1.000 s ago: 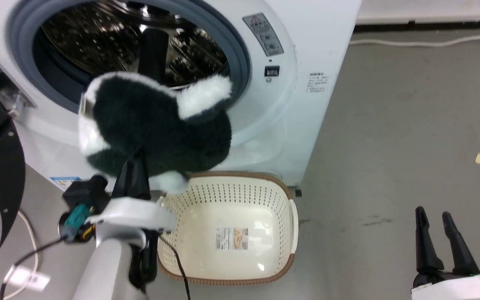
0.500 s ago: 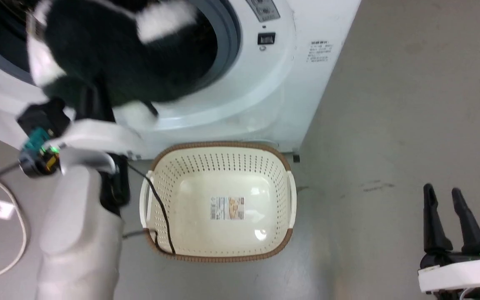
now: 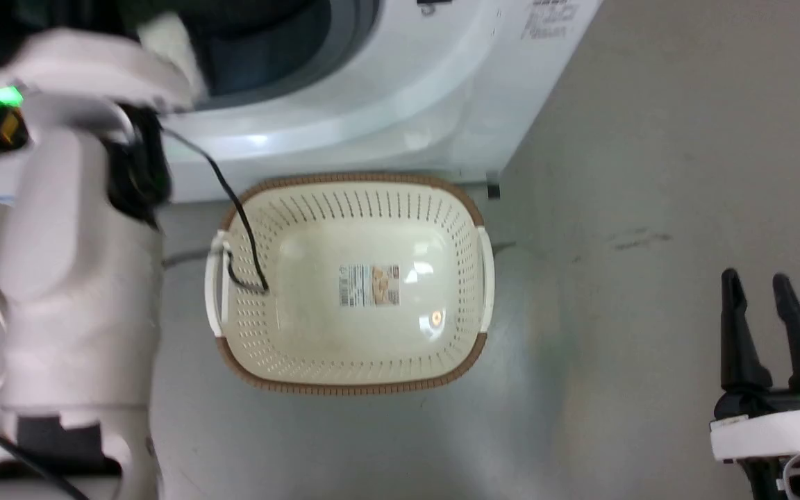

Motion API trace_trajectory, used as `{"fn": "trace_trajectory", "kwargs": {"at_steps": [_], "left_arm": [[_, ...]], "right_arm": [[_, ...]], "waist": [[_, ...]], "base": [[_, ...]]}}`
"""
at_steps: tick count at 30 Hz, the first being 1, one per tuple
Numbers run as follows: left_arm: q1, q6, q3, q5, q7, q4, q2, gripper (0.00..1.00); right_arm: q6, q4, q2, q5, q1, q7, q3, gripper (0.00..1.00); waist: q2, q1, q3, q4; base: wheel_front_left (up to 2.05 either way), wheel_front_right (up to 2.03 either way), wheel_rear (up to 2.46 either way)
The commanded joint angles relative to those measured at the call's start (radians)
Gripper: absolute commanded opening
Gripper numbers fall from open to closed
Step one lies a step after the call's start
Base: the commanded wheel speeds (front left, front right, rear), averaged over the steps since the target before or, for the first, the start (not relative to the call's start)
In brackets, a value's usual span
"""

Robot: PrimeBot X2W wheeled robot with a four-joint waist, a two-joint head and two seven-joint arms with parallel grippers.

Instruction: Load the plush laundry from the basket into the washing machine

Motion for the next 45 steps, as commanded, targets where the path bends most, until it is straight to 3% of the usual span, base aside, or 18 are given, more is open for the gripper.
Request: {"fn": "trace_trajectory", "kwargs": {"at_steps": [1,18,34,35,36,45], "left_arm": [[-0.03,0.002,0.006,-0.005,-0.001,-0.003,0.009,0.0],[-0.363,0.037,0.02,-0.013,0.09,0.001,0.1,0.0],[-0.481,0.037,-0.004,-0.013,0.122,0.116,0.131,0.0],[-0.485,0.04,0.0,-0.018,0.121,0.125,0.13,0.26],[-0.487,0.038,-0.002,-0.019,0.126,0.136,0.131,0.99],[-0.484,-0.008,-0.051,0.001,0.108,0.21,0.14,1.0]], "right_arm": [[-0.001,-0.01,0.001,-0.005,-0.016,0.001,-0.003,1.0],[-0.001,-0.074,-0.031,0.011,-0.026,-0.011,-0.006,1.0],[-0.001,-0.079,-0.037,0.016,-0.012,-0.024,-0.013,1.0],[-0.001,-0.078,-0.038,0.016,-0.013,-0.024,-0.014,1.0],[-0.001,-0.077,-0.038,0.016,-0.014,-0.024,-0.015,1.0],[-0.001,-0.068,-0.041,0.013,-0.026,-0.026,-0.01,1.0]], "waist": [[0.0,-0.0001,0.042,-0.007],[0.0,-0.0001,0.24,-0.039],[0.0,-0.0001,0.304,-0.045],[0.0,-0.0001,0.304,-0.045],[0.0,-0.0001,0.304,-0.045],[0.0,-0.0001,0.27,-0.028]], "base": [[0.0,0.0,0.0],[0.0,0.0,0.0],[0.0,0.0,0.0],[0.0,0.0,0.0],[0.0,0.0,0.0],[0.0,0.0,0.0]]}}
